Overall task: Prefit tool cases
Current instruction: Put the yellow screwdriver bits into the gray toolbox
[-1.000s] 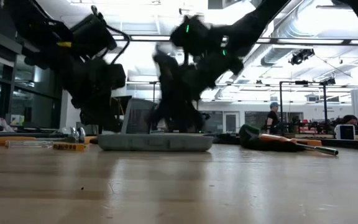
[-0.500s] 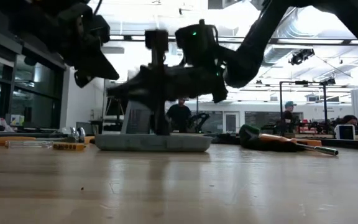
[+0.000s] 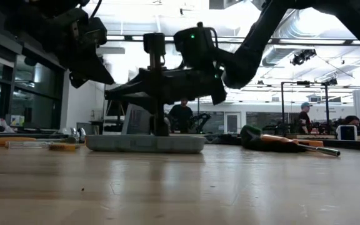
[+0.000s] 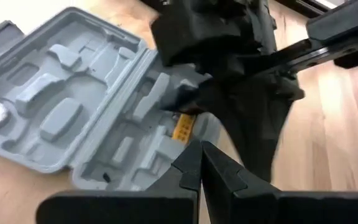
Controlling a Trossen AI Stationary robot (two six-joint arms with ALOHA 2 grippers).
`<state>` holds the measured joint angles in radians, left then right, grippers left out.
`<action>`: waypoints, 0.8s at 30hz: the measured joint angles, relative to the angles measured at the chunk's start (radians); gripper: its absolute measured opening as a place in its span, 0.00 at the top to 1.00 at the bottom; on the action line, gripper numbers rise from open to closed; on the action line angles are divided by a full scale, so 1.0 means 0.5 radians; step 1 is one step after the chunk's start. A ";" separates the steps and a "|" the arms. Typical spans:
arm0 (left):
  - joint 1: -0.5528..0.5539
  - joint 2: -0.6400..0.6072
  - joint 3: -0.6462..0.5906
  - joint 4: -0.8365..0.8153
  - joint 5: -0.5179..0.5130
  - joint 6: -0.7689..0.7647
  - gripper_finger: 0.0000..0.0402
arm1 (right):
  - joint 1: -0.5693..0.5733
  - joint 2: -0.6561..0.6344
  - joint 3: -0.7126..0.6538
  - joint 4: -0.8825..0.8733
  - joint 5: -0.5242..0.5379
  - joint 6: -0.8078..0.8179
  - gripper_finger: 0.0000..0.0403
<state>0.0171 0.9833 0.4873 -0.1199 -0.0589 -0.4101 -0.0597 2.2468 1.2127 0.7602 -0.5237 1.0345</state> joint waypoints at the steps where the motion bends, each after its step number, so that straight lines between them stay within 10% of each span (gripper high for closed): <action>1: 0.004 0.000 0.000 -0.003 0.000 0.002 1.00 | -0.004 -0.002 0.001 0.005 -0.011 0.010 1.00; 9: 0.004 0.000 -0.001 -0.128 -0.008 0.020 1.00 | -0.077 -0.344 -0.005 -0.217 0.021 -0.238 1.00; 18: 0.006 0.049 -0.004 -0.259 -0.075 0.114 1.00 | -0.104 -0.711 -0.005 -1.460 0.449 -0.841 1.00; 24: 0.000 0.166 -0.041 -0.338 0.268 0.257 1.00 | -0.054 -0.709 -0.009 -1.991 0.617 -1.001 1.00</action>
<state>0.0172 1.0663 0.4670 -0.2891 0.0751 -0.2814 -0.0866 1.8923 1.2080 -0.2355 -0.2154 0.5342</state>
